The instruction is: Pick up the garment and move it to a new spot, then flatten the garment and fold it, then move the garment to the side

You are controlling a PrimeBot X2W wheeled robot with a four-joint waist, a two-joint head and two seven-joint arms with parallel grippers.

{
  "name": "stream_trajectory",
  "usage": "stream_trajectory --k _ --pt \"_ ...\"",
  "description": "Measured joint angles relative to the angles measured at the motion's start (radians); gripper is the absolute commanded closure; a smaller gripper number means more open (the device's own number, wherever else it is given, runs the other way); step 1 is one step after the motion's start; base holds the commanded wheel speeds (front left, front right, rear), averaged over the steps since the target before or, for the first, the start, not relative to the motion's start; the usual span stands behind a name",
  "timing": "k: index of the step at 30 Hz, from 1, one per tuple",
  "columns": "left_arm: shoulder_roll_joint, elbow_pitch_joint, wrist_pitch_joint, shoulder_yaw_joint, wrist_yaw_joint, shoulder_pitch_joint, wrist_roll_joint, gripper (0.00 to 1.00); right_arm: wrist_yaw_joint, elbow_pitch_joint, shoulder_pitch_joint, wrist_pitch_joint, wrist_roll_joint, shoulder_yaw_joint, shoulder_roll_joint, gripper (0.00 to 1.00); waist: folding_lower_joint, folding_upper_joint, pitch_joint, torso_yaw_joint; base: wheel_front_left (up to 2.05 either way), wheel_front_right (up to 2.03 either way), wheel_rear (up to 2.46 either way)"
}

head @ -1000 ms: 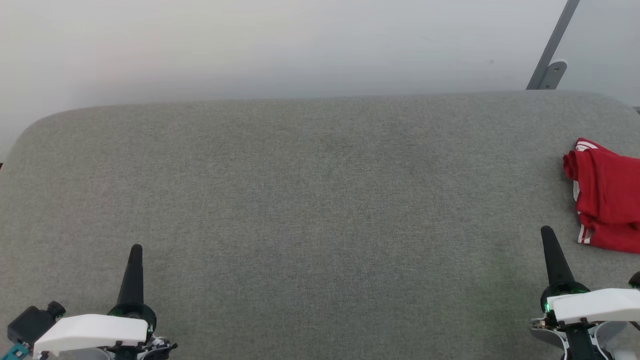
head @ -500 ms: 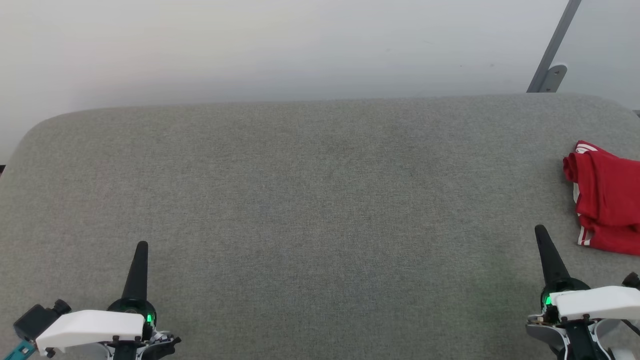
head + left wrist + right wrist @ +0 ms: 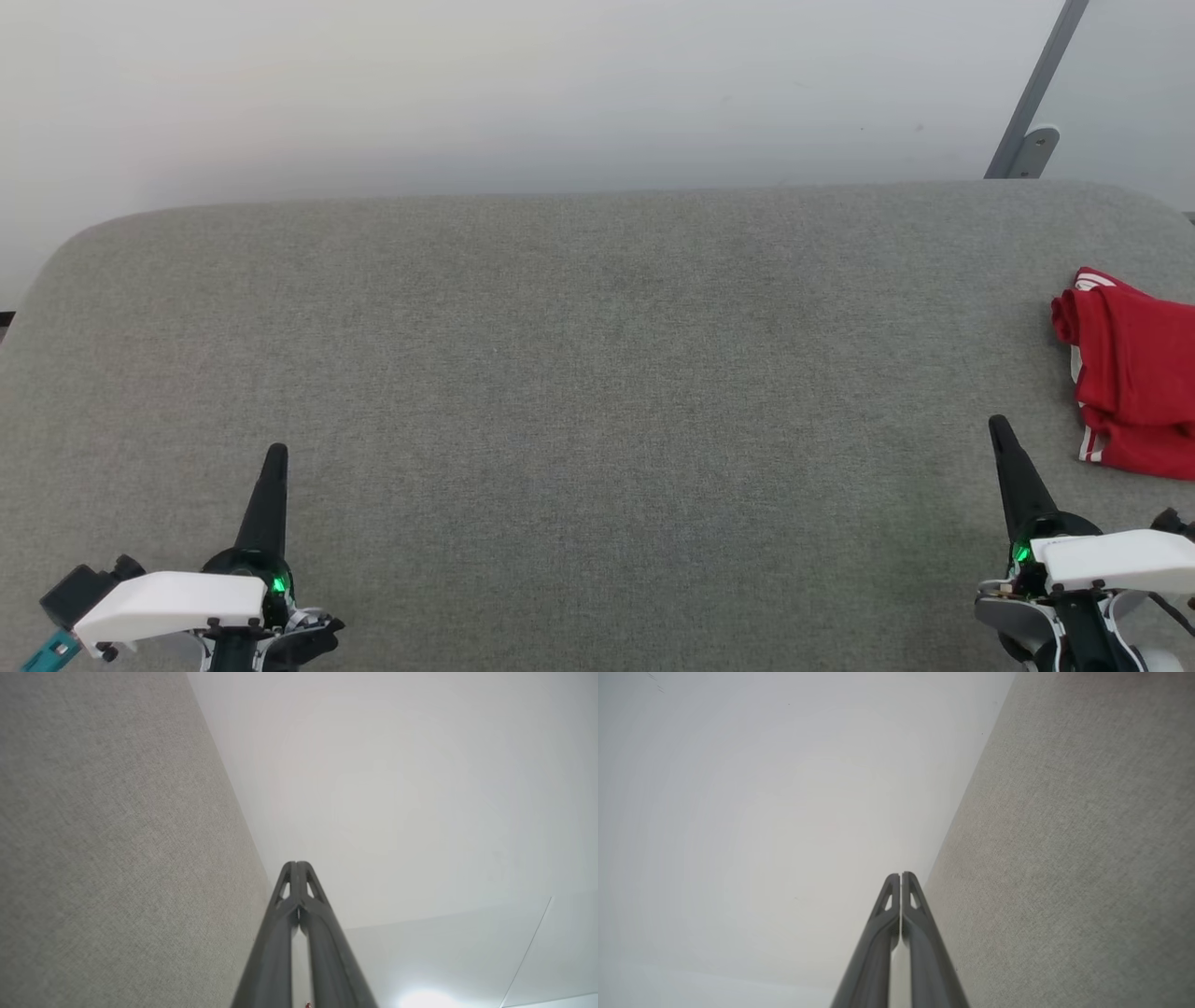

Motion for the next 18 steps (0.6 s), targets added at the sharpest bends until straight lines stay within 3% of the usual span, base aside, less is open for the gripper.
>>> stream_trajectory --k 18 --pt "-0.009 0.022 0.040 0.002 0.000 -0.023 -0.123 1.00 0.000 0.011 -0.015 0.041 0.124 -0.004 0.013 1.00 0.0000 0.0000 -0.011 0.004 0.00 0.00 0.00"
